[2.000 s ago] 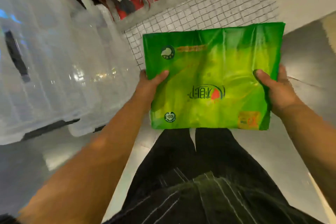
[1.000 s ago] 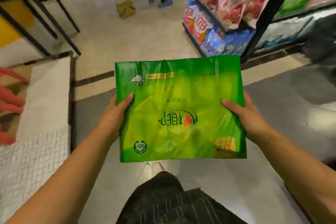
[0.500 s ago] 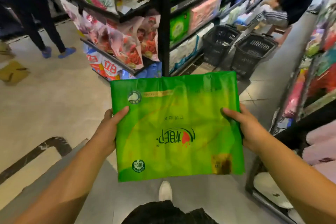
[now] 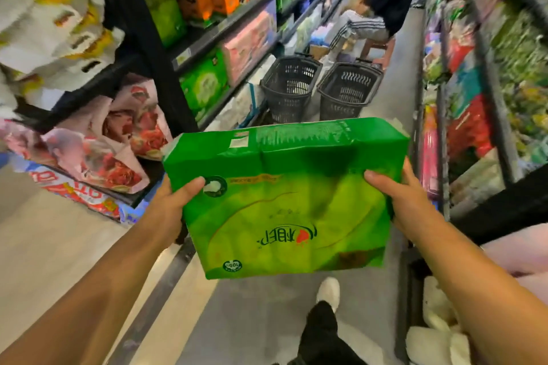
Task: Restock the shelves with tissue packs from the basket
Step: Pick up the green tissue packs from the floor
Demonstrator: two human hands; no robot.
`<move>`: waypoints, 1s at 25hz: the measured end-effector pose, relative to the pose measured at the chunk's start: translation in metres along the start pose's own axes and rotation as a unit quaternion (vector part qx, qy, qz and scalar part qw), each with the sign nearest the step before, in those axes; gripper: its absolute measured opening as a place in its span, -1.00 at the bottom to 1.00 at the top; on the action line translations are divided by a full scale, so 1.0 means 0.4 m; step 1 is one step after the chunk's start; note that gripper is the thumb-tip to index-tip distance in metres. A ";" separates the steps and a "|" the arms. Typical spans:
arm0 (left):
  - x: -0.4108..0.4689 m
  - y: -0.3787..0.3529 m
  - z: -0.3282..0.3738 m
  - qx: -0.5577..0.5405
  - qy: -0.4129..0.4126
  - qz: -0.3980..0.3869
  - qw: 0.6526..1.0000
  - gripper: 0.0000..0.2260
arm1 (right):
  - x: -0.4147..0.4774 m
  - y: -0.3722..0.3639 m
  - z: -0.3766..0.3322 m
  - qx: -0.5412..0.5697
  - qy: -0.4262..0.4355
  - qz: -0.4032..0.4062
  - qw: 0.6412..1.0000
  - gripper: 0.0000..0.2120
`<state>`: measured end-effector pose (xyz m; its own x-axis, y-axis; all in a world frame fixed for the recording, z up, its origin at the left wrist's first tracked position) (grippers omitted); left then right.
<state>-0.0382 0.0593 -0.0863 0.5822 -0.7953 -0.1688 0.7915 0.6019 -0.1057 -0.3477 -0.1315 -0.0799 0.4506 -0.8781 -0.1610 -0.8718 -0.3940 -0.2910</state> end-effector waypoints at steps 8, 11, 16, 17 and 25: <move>0.453 -0.202 0.089 0.010 -0.026 0.041 0.999 -0.35 | 0.618 0.045 -0.182 -0.094 -0.001 -0.095 0.991 -0.16; 0.577 -0.200 0.109 0.014 -0.030 0.051 0.998 -0.34 | 0.809 0.020 -0.230 -0.145 -0.022 -0.157 0.977 0.05; 0.856 -0.157 0.115 0.081 -0.029 0.054 0.995 -0.03 | 1.127 -0.077 -0.245 -0.175 -0.024 -0.227 0.958 0.05; 0.909 -0.155 0.115 0.093 -0.030 0.056 0.994 0.01 | 1.179 -0.093 -0.243 -0.170 -0.022 -0.230 0.958 0.02; 1.278 -0.109 0.231 0.256 0.007 0.049 0.966 0.09 | 1.582 -0.214 -0.313 -0.290 -0.021 -0.249 0.924 0.08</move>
<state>0.2420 -0.3803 -0.0773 0.6597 -0.7326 -0.1677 0.7228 0.5574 0.4084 -0.0120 -0.6873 -0.0388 0.8194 -0.5430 -0.1837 -0.5059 -0.8358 0.2135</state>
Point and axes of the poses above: each hand's wrist, its own x-axis towards the middle knuckle, its own y-axis out of the back of the hand, z = x × y, the point moved 2 cm from there along x, towards the middle knuckle, and after that the axes turned 6 degrees about x, right-handed, at the moved point
